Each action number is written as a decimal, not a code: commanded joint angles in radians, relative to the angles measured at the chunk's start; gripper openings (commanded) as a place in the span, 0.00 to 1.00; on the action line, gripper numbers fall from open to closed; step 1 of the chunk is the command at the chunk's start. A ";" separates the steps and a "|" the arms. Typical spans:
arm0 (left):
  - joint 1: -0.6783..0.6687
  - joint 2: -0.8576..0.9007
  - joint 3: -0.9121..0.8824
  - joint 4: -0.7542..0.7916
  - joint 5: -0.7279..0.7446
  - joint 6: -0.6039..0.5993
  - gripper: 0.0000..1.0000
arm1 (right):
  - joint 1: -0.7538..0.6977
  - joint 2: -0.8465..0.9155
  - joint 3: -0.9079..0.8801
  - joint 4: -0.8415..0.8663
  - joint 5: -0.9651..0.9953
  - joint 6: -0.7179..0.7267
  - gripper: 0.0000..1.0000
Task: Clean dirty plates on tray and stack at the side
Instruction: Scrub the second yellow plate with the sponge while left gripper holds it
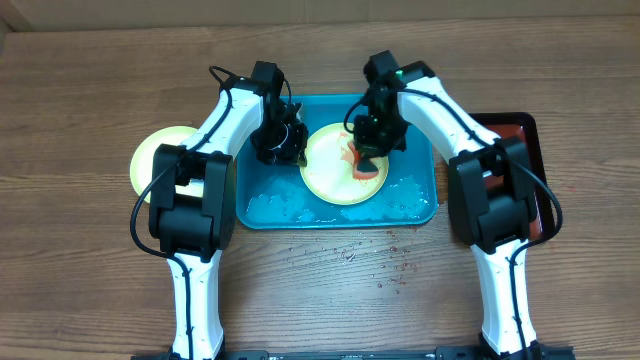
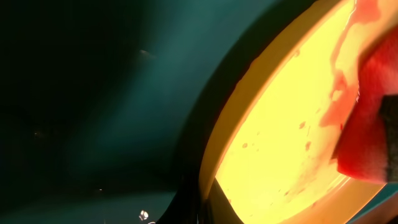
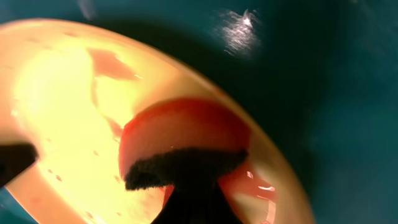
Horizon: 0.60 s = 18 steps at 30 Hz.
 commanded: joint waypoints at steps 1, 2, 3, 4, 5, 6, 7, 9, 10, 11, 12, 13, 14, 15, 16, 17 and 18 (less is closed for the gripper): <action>0.012 0.033 -0.026 -0.006 -0.013 0.027 0.04 | -0.053 0.019 0.028 -0.045 0.013 -0.001 0.04; 0.012 0.033 -0.026 -0.005 -0.013 0.027 0.04 | -0.060 0.019 0.040 -0.054 0.013 -0.003 0.04; 0.012 0.033 -0.026 -0.004 -0.013 0.027 0.04 | -0.065 0.019 0.050 -0.060 0.013 -0.006 0.04; 0.012 0.033 -0.026 -0.003 -0.012 0.027 0.04 | -0.066 0.019 0.054 -0.061 0.013 -0.006 0.04; 0.012 0.033 -0.026 -0.002 -0.012 0.027 0.04 | -0.067 0.019 0.055 -0.060 0.013 -0.006 0.04; 0.012 0.033 -0.026 -0.002 -0.012 0.027 0.04 | -0.067 0.019 0.055 -0.060 0.012 -0.006 0.04; 0.012 0.033 -0.026 -0.002 -0.012 0.027 0.04 | -0.066 0.019 0.053 -0.059 0.010 -0.006 0.04; 0.012 0.033 -0.026 -0.002 -0.012 0.027 0.04 | -0.050 0.019 0.043 -0.054 0.005 -0.006 0.04; 0.013 0.033 -0.026 -0.001 -0.012 0.027 0.04 | -0.039 0.019 0.038 -0.050 0.003 -0.006 0.04; 0.014 0.033 -0.026 0.002 -0.012 0.026 0.04 | -0.029 0.019 0.032 -0.047 0.003 -0.006 0.04; 0.016 0.033 -0.026 0.004 -0.011 0.026 0.04 | -0.013 0.019 0.019 -0.035 0.003 -0.006 0.04; 0.018 0.033 -0.026 0.006 -0.012 0.016 0.04 | -0.003 0.019 0.009 -0.028 0.002 -0.005 0.04; 0.021 0.033 -0.026 0.008 -0.011 0.010 0.04 | 0.016 0.019 -0.004 -0.020 0.001 -0.001 0.04; 0.025 0.033 -0.026 0.011 -0.005 0.008 0.04 | 0.032 0.019 -0.017 -0.010 -0.006 0.002 0.04; 0.029 0.033 -0.026 0.014 0.008 0.008 0.04 | 0.047 0.019 -0.032 0.001 -0.018 0.002 0.04; 0.034 0.033 -0.026 0.018 0.021 0.008 0.04 | 0.057 0.019 -0.039 0.006 -0.030 0.002 0.04; 0.037 0.033 -0.026 0.021 0.038 0.008 0.04 | 0.072 0.019 -0.048 0.014 -0.051 0.002 0.04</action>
